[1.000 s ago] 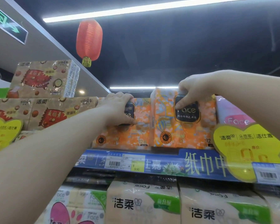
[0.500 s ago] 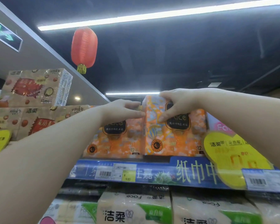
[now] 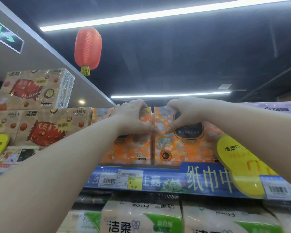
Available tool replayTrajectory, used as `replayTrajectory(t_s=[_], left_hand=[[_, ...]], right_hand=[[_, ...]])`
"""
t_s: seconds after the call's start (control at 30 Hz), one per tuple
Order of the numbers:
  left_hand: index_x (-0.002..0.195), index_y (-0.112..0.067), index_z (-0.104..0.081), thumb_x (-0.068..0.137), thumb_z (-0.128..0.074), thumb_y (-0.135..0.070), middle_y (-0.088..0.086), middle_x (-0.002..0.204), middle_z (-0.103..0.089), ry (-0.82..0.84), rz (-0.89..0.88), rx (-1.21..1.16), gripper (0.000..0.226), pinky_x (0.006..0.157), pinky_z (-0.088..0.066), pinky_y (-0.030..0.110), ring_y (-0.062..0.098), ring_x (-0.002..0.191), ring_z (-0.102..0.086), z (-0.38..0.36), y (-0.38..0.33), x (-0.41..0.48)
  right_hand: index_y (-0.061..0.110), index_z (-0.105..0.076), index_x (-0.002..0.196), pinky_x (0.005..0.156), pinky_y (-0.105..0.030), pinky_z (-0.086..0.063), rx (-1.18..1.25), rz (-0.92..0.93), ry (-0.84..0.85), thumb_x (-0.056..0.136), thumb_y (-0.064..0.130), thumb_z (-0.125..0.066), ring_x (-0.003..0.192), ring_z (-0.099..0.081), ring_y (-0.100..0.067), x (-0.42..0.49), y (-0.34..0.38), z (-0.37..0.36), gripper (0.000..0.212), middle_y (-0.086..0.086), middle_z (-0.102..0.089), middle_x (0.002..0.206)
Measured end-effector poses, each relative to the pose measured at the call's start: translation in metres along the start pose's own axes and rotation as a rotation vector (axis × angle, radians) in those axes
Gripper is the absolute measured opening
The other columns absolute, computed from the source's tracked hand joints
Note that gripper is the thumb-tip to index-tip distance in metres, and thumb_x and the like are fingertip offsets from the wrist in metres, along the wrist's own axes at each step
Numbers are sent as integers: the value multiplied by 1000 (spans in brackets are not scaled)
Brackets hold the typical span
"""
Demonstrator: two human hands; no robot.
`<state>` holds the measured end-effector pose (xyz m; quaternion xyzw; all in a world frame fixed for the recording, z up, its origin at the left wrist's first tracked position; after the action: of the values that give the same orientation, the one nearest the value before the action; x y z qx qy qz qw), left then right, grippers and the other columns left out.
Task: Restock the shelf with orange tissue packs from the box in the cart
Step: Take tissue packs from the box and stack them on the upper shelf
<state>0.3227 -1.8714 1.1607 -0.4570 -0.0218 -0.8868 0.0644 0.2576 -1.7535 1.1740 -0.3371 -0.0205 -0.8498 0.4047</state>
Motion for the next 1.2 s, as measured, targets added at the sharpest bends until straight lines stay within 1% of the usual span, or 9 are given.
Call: replayTrajectory(t_s=[0.1, 0.2, 0.3, 0.47, 0.6, 0.73, 0.87, 1.0, 1.2], left_hand=[[135, -37, -35, 65, -64, -71, -6, 133, -44, 14, -34, 105, 82, 108, -27, 43, 21, 125, -40, -5, -1, 0], [144, -49, -19, 71, -56, -73, -5, 138, -38, 76, -53, 158, 85, 113, -20, 47, 23, 132, -32, -12, -1, 0], [143, -49, -19, 72, -54, -73, -6, 137, -37, 93, -71, 149, 83, 113, -20, 46, 22, 130, -33, -12, -2, 0], [145, -48, -16, 70, -56, -75, -8, 139, -36, 111, -84, 144, 89, 113, -18, 45, 20, 133, -30, -15, 3, 1], [146, -45, -17, 70, -57, -74, -8, 139, -37, 101, -88, 153, 90, 110, -21, 42, 20, 132, -31, -14, 1, 1], [148, -42, -13, 74, -52, -73, -8, 145, -34, 100, -88, 204, 90, 113, -17, 44, 19, 136, -28, -13, -3, -2], [150, -39, 0, 77, -46, -74, -8, 156, -19, 137, -74, 262, 93, 116, 5, 52, 21, 147, -4, -17, -8, -7], [149, -41, 7, 77, -44, -76, -1, 161, 5, 160, 5, 273, 95, 116, 9, 53, 27, 146, 17, -17, -7, -13], [151, -32, -7, 85, -47, -64, 3, 161, -4, 64, 57, 147, 84, 119, -5, 51, 29, 148, 4, -5, -6, -30]], right_hand=[[21, -52, 104, 79, -32, -45, -11, 51, -103, 63, 64, -73, 98, -49, -19, 1, 10, 1, 64, 3, -45, 107], [26, -47, 131, 89, -29, -42, 109, 62, -33, 65, 56, -76, 115, -48, -18, -5, 2, 2, 78, 4, -43, 122], [34, -27, 147, 100, -30, -39, 75, -59, 116, 65, 49, -80, 128, -44, -18, -22, -30, 13, 98, 7, -43, 141], [32, -49, 128, 80, -28, -46, -84, -129, 213, 63, 43, -84, 95, -58, -11, -34, -57, 7, 75, 13, -60, 104], [30, -47, 130, 80, -29, -46, -4, -106, 149, 63, 40, -85, 96, -57, -13, -32, -61, 4, 78, 11, -59, 108], [28, -44, 134, 68, -26, -39, -62, -108, 148, 66, 42, -83, 95, -52, -14, -32, -58, 5, 79, 11, -52, 101], [28, -36, 141, 83, -30, -41, -127, -128, 148, 65, 45, -82, 113, -50, -20, -33, -61, 5, 90, 3, -48, 127], [31, -15, 150, 101, -38, -41, -127, -147, 132, 68, 38, -83, 130, -42, -25, -37, -53, 6, 107, -1, -37, 144], [38, -10, 150, 108, -44, -36, -176, -155, 72, 76, 44, -72, 138, -32, -23, -50, -41, 17, 97, 5, -25, 153]])
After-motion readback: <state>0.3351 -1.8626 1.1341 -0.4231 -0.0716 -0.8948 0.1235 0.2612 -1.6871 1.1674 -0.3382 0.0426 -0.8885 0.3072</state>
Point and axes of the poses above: each hand's wrist, its own x-axis towards the middle knuckle, its own z-axis out of the back of the hand, y = z × x, the point moved 9 cm from there along x, towards the middle knuckle
